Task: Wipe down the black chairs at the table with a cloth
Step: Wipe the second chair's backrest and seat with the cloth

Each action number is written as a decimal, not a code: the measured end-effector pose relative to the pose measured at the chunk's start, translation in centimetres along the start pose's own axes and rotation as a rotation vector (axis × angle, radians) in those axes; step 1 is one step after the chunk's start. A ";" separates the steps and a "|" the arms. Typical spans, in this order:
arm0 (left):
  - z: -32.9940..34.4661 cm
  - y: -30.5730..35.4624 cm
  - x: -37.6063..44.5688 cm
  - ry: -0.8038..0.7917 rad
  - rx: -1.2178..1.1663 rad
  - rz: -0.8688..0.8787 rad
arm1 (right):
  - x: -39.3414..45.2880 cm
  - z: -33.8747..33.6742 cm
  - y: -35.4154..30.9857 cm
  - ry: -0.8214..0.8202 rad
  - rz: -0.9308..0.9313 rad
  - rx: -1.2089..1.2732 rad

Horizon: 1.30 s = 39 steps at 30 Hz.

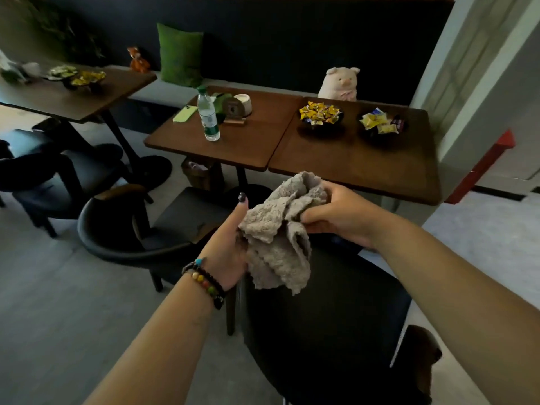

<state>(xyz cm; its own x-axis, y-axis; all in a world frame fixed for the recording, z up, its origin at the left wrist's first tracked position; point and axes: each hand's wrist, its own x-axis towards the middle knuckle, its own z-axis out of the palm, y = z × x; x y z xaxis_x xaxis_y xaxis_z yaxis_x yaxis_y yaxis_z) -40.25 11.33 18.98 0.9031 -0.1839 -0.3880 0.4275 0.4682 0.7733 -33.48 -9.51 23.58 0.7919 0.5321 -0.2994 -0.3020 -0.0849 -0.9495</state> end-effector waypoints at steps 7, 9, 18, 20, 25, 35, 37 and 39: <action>-3.8 2.1 4.4 -0.258 0.220 0.080 | 5.6 2.2 -1.5 0.489 0.087 -0.194; -5.1 2.8 5.6 -0.115 0.217 0.042 | 6.5 2.8 -1.8 0.603 0.088 -0.232; -8.4 7.8 9.0 -0.335 -0.065 -0.253 | 9.1 6.9 -1.3 0.814 0.099 0.127; -9.1 8.2 9.3 -0.348 -0.052 -0.276 | 8.7 8.0 0.3 0.714 0.302 0.270; -8.6 8.7 10.5 -0.337 0.267 -0.255 | 7.8 8.9 2.2 0.846 0.212 0.268; -4.6 9.0 11.1 -0.424 0.344 0.008 | 4.2 6.5 0.6 0.806 0.131 0.326; -3.6 9.6 11.0 -0.469 0.402 0.045 | 3.8 6.3 0.9 0.834 0.190 0.151; -3.3 10.2 11.4 -0.495 0.410 0.083 | 3.0 6.2 0.7 0.915 0.030 0.037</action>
<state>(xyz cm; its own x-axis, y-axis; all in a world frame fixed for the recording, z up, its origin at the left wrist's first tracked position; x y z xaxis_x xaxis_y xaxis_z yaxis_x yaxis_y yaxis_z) -25.72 16.83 20.84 0.8036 -0.5836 -0.1171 0.2470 0.1479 0.9577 -34.53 -2.76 22.62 0.8902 -0.3464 -0.2959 -0.3334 -0.0529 -0.9413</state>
